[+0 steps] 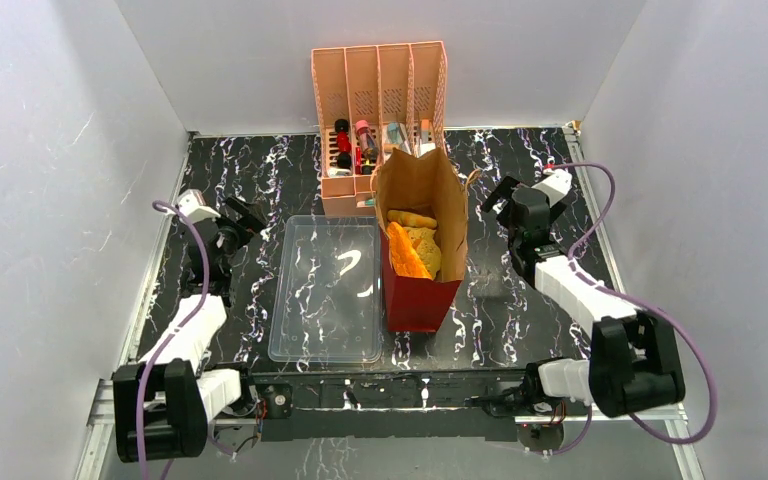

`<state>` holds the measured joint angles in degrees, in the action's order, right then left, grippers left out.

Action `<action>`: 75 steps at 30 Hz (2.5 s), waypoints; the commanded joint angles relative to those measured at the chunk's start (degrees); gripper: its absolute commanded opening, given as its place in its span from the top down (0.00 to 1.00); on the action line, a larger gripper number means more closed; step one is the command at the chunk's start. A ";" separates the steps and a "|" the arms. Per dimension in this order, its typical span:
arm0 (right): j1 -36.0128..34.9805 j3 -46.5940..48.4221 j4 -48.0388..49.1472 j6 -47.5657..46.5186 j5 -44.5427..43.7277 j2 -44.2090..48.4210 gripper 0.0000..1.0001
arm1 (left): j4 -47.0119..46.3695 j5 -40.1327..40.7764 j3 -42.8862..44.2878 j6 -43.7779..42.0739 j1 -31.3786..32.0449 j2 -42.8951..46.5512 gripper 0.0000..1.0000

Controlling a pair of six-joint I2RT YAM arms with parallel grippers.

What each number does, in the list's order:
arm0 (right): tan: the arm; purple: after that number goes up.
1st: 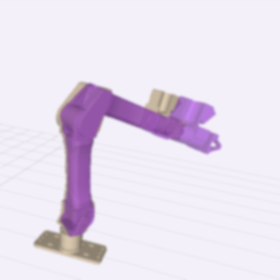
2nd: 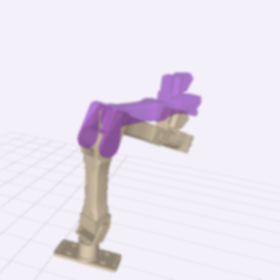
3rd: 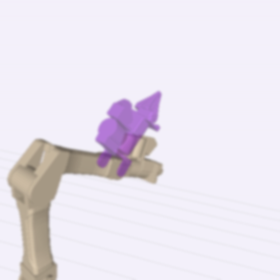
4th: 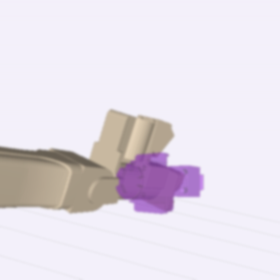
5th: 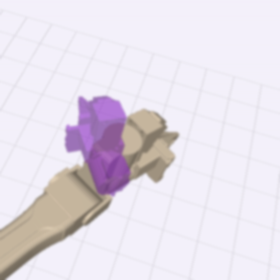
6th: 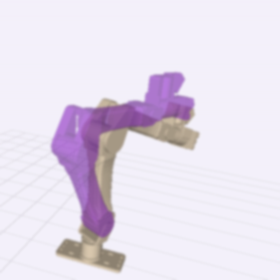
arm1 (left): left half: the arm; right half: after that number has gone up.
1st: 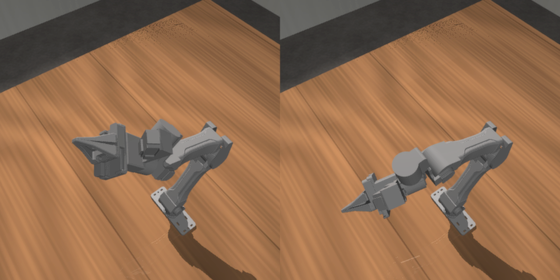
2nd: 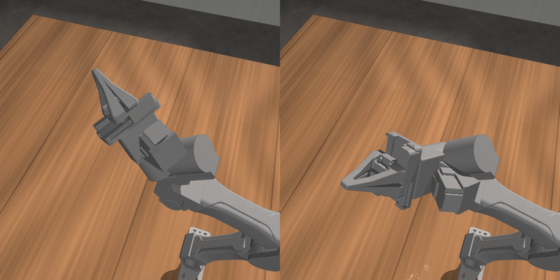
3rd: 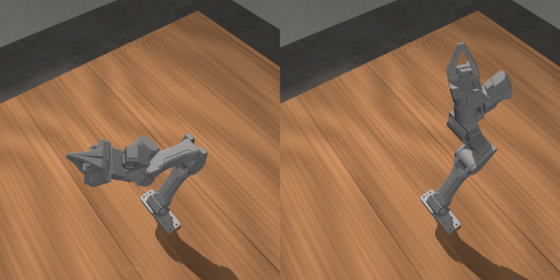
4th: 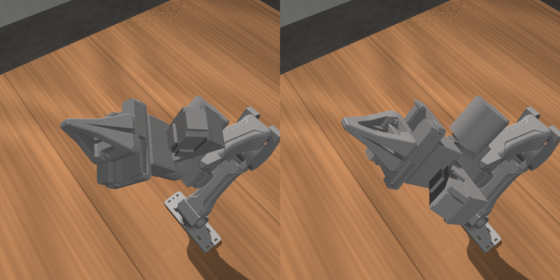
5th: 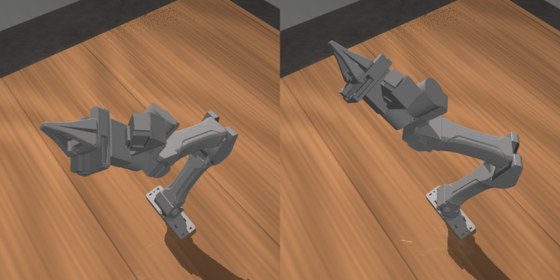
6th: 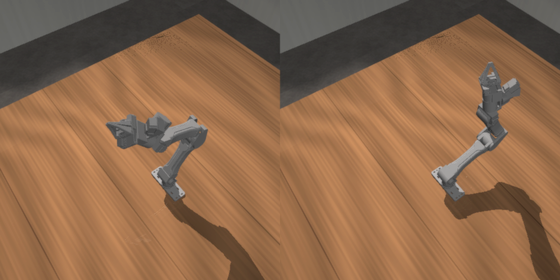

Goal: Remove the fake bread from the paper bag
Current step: Pick up the paper bag from the center of the board.

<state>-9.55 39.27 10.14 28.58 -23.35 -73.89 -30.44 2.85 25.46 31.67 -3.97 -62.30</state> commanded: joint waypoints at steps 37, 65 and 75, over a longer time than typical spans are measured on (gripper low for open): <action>-1.61 2.93 -12.68 4.79 -7.25 7.97 0.02 | 32.04 8.78 28.28 -6.64 54.53 7.41 0.02; -1.61 3.47 -13.22 4.29 -3.92 11.19 0.02 | 51.34 52.62 52.64 4.05 68.11 -21.55 0.02; -1.61 2.33 -14.03 4.98 -2.62 13.46 0.02 | 47.47 51.85 52.90 -0.67 67.93 -25.89 0.14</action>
<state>-11.25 41.10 -4.92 33.17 -26.34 -62.83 18.78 53.38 77.17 33.62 63.90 -88.01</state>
